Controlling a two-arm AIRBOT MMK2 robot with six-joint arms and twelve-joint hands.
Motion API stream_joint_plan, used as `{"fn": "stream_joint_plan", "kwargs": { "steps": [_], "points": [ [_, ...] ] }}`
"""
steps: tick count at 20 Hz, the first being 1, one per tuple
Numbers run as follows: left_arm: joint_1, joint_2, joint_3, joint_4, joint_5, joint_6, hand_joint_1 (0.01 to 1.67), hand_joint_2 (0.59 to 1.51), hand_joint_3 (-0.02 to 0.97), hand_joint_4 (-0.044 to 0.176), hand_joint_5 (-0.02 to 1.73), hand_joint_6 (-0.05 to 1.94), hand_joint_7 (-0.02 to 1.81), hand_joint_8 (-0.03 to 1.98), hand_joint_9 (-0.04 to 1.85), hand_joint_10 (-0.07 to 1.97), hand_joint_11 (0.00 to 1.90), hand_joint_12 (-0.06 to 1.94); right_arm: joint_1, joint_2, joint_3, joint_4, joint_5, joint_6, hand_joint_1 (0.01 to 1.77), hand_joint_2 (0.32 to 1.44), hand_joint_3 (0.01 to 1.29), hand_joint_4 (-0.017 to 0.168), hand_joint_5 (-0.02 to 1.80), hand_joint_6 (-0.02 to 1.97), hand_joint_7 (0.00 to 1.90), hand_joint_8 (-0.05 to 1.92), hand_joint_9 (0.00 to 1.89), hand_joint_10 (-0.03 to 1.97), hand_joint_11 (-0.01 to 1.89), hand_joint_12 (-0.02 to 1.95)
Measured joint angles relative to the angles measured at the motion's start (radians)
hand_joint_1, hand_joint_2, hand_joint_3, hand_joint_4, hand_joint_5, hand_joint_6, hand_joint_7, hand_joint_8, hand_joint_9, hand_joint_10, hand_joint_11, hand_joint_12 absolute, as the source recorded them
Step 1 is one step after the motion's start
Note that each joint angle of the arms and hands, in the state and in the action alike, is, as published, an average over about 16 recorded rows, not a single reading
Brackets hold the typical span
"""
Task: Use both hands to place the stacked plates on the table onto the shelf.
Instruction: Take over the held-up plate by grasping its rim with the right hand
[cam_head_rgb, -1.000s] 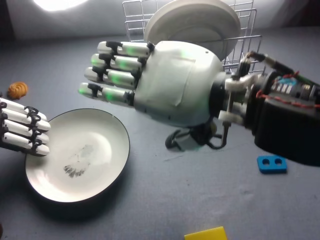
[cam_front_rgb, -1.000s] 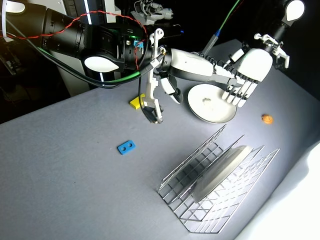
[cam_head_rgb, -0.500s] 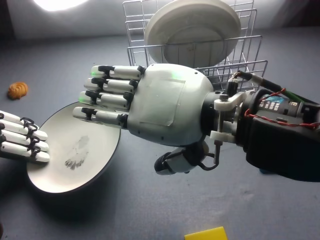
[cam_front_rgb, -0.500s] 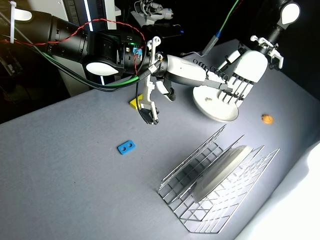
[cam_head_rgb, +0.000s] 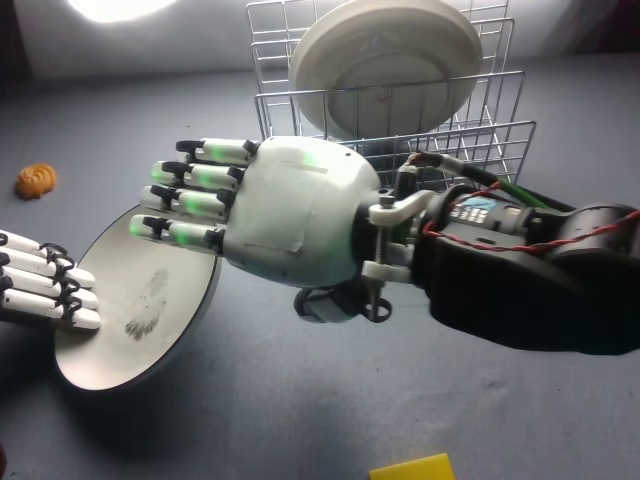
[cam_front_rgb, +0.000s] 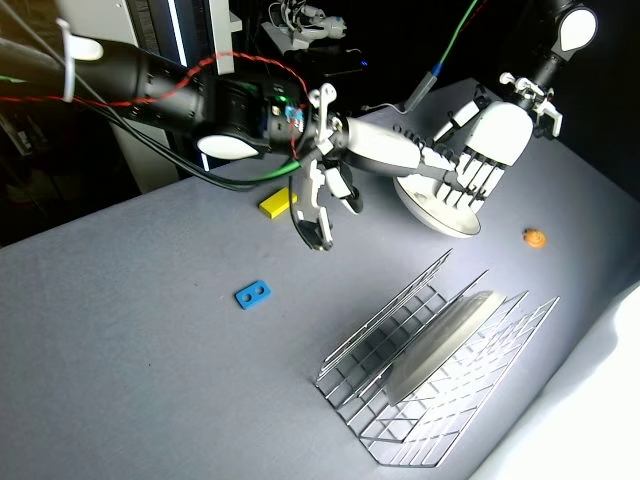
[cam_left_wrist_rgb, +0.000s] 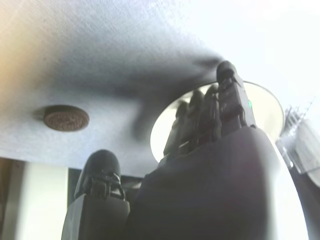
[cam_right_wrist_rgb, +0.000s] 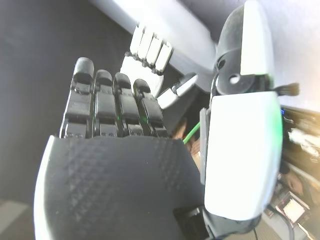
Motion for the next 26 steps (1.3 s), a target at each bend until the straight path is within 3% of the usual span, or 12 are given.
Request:
{"fn": "stream_joint_plan", "kwargs": {
  "steps": [14, 18, 26],
  "points": [
    [0.004, -0.010, 0.012, -0.002, -0.016, -0.016, 0.02, 1.261, 0.010, -0.007, 0.01, -0.02, -0.01, -0.01, -0.03, -0.05, 0.04, 0.06, -0.015, -0.255, 0.243, 0.005, 0.024, 0.030, 1.19, 0.89, 0.02, 0.003, 0.08, 0.03, 0.09, 0.02, 0.12, 0.00, 0.02, 0.74],
    [0.003, -0.013, 0.014, -0.002, -0.019, -0.017, 0.02, 1.259, 0.010, -0.007, 0.01, -0.02, -0.01, -0.01, -0.03, -0.05, 0.04, 0.06, -0.015, -0.293, 0.279, 0.005, 0.030, 0.039, 1.23, 0.93, 0.02, 0.003, 0.24, 0.05, 0.27, 0.03, 0.31, 0.02, 0.14, 0.85],
    [-0.004, -0.013, 0.016, 0.004, -0.025, -0.020, 0.02, 1.265, 0.010, -0.009, 0.01, -0.02, 0.00, -0.02, -0.02, -0.05, 0.03, 0.06, -0.015, -0.316, 0.299, -0.004, 0.044, 0.044, 1.28, 0.95, 0.02, -0.003, 0.64, 0.37, 0.75, 0.27, 0.89, 0.03, 0.62, 0.84]
  ]
}}
